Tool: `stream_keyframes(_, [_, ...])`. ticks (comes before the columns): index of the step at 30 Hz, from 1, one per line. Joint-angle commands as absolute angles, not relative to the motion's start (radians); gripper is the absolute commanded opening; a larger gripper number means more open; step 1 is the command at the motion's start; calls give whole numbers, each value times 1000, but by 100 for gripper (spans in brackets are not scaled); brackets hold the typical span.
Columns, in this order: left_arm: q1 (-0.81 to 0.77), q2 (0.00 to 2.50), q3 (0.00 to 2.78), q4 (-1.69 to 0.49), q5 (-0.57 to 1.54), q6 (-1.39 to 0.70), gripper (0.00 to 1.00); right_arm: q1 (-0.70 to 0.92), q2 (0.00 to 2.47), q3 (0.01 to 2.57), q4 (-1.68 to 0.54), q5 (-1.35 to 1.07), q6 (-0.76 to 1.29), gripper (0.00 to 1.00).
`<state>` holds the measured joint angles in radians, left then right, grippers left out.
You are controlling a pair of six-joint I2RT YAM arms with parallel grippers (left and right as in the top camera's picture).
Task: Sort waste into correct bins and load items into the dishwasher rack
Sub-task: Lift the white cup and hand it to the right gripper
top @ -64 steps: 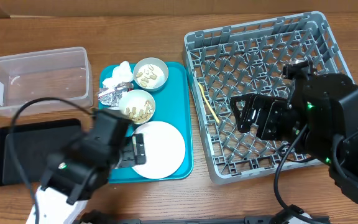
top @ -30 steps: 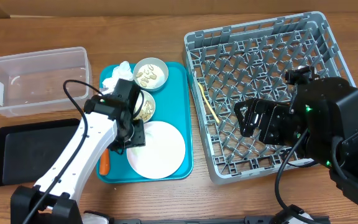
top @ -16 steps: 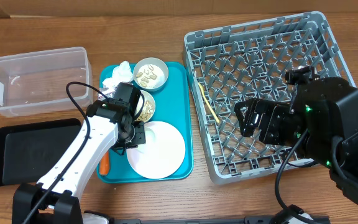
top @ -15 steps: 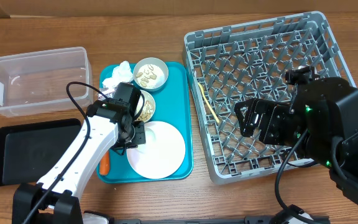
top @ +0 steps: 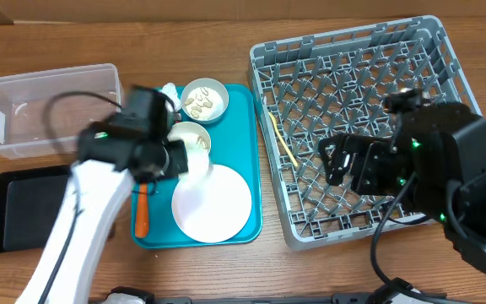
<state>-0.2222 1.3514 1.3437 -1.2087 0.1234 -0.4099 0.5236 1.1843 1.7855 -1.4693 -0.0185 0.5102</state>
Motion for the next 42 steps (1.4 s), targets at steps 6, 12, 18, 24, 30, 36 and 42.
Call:
stream_keyframes(6, [-162,1264,1493,-1153,428,-363,4,519,1297,1786,-1414,-199,275,100])
stream_keyframes(12, [-42,1272,1493,-1111,686,-286,4,487,1327,1786,-1396,-257,236,100])
stream_keyframes(18, [162,1284,1493,-1049,1075,-185,4,379,1338,1786,-1343,-566,78,100])
stream_keyframes(24, [197,1331,1493,-1051,1358,-54,4,331,1393,1785,-1313,-839,-121,100])
stream_keyframes(30, [196,1360,1493,-1074,1450,17,4,331,1485,1785,-1255,-1082,-233,82])
stream_keyframes(36, [196,1361,1493,-1073,1467,27,4,332,1547,1785,-1105,-1303,-236,79])
stream_keyframes(42, [169,1361,1493,-1071,1467,31,4,352,1548,1785,-999,-1366,-236,80])
